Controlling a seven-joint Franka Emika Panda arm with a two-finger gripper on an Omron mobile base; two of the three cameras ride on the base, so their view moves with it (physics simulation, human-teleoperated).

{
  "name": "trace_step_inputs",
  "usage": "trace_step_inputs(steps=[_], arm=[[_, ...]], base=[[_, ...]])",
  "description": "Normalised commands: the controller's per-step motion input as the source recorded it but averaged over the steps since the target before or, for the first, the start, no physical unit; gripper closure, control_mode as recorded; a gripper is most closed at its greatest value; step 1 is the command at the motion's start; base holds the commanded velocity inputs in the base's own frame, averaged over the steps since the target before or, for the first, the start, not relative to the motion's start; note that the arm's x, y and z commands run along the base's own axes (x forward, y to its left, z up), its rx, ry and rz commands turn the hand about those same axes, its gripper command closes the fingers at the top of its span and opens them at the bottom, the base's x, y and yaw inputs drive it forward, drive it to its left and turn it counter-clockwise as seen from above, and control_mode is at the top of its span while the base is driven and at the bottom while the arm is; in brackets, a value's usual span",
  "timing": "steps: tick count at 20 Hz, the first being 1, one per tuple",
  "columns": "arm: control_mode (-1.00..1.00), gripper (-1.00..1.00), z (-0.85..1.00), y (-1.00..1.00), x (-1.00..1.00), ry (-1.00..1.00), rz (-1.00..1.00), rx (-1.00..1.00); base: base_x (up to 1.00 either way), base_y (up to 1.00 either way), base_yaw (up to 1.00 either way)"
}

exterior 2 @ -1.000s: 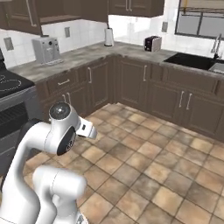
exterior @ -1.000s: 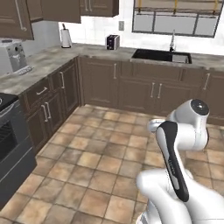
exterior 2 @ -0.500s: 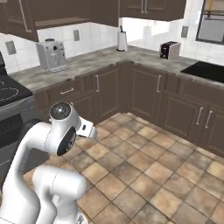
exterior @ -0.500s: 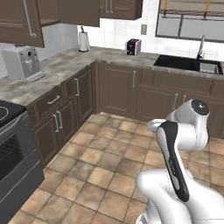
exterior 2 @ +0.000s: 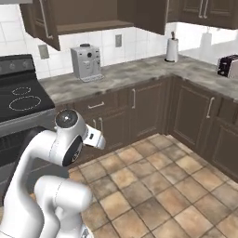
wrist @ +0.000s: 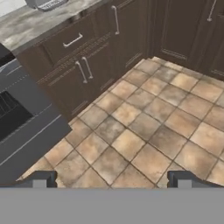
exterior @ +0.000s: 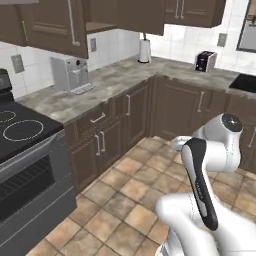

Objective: There is a tray on the dining counter. Grab the cup, mug, and pitcher and place them on the tray. The pitcher may be placed next to the tray if it cannot fit the tray.

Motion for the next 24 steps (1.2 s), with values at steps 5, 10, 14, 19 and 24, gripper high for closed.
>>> trace_step_inputs(steps=[5,10,14,19,24], arm=[[1.00,-1.00,0.00,0.00,0.00,0.00,0.00,0.00],[1.00,-1.00,0.00,0.00,0.00,0.00,0.00,0.00],[1.00,-1.00,0.00,0.00,0.00,0.00,0.00,0.00],[1.00,-1.00,0.00,0.00,0.00,0.00,0.00,0.00],[1.00,-1.00,0.00,0.00,0.00,0.00,0.00,0.00]], base=[[0.69,0.00,0.55],[0.69,-0.05,0.51],[0.72,-0.21,0.37],[0.66,-0.29,0.32],[0.59,-0.31,0.34]])
